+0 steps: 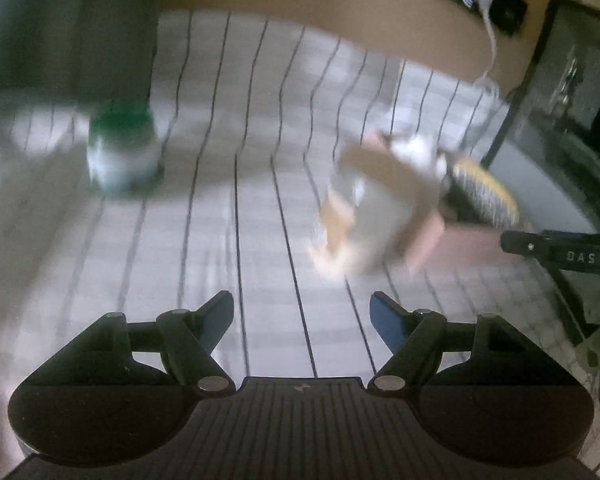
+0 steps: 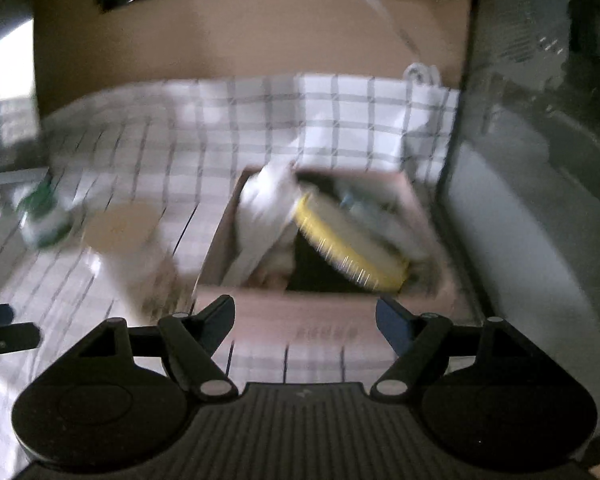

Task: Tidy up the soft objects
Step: 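Carry the wipes and cable tie into the pink box and open both tools, then withdraw both open tools from the pink box back over the table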

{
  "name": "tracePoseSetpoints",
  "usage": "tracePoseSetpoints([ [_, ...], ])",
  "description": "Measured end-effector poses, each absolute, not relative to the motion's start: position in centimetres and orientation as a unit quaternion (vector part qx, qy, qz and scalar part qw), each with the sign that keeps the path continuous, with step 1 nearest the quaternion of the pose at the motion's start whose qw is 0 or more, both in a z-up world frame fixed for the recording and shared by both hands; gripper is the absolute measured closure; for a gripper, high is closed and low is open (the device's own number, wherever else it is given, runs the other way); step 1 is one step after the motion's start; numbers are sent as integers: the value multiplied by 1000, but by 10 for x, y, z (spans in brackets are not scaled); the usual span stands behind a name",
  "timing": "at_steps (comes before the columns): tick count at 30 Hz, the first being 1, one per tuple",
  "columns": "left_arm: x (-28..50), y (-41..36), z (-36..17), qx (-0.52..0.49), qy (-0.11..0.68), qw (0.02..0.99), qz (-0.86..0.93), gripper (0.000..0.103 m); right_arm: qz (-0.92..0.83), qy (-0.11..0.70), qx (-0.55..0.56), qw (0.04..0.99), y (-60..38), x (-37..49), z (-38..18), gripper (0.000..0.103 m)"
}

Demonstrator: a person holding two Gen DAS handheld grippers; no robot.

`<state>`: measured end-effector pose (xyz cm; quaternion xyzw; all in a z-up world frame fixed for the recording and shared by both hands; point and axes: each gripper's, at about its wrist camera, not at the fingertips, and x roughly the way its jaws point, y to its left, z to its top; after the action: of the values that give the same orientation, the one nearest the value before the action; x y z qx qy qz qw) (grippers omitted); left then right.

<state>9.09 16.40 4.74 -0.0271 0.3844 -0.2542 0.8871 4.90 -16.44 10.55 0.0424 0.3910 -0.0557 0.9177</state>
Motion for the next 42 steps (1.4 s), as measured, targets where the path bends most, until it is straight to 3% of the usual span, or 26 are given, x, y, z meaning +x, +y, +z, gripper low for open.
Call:
tracePoseSetpoints([
  [5,53,140,16,-34,417,885,-204,23,22,418,0,908,-155,28,75,25],
  [12,6,97,8,-5,373,918,-134,22,95,455,-15,885,-166,11,45,25],
  [22,-9,53,-3,8,334,940,-61,17,67,425,11,903,-188,9,27,0],
  [42,-4,47,-5,8,334,942,-33,16,104,379,2,920,-200,6,22,0],
])
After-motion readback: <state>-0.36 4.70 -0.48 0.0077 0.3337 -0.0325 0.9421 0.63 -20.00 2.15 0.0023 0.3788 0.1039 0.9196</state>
